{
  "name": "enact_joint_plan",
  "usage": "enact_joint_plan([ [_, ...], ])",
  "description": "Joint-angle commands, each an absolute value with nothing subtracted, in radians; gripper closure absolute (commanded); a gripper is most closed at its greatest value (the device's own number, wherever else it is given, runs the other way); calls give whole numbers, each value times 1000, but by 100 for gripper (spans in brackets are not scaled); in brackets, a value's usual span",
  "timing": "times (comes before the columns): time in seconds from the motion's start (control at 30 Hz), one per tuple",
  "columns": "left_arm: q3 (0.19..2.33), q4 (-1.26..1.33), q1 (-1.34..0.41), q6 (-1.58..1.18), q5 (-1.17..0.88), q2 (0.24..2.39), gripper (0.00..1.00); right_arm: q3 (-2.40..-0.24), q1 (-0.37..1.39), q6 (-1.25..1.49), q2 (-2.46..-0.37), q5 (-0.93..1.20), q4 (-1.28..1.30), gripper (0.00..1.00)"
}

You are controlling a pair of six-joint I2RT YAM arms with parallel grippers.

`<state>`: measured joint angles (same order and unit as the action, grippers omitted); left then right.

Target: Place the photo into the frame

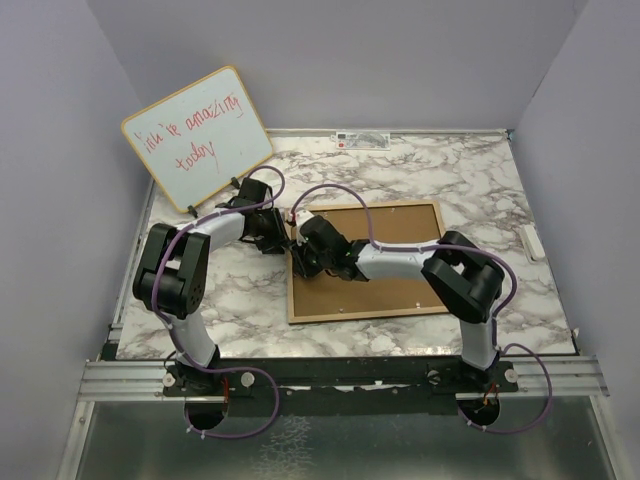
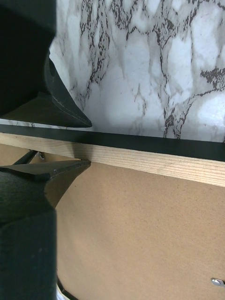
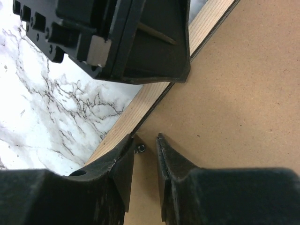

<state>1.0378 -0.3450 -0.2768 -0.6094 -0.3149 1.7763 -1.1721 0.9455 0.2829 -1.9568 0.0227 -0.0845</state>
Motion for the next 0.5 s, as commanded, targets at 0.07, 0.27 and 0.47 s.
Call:
enact_joint_plan([
  [0.07,1010,-384,-278,-592,-301,1773,65,-1158,976,238,-1982,-39,-20,70],
  [0.27,1010,-385,-279,-588,-295,1781,65,-1136,976,245,-1944,-26,-18,71],
  [0.47,1010,-385,-278,-586,-290,1786,65,-1130,975,255,-1933,42,-17,71],
])
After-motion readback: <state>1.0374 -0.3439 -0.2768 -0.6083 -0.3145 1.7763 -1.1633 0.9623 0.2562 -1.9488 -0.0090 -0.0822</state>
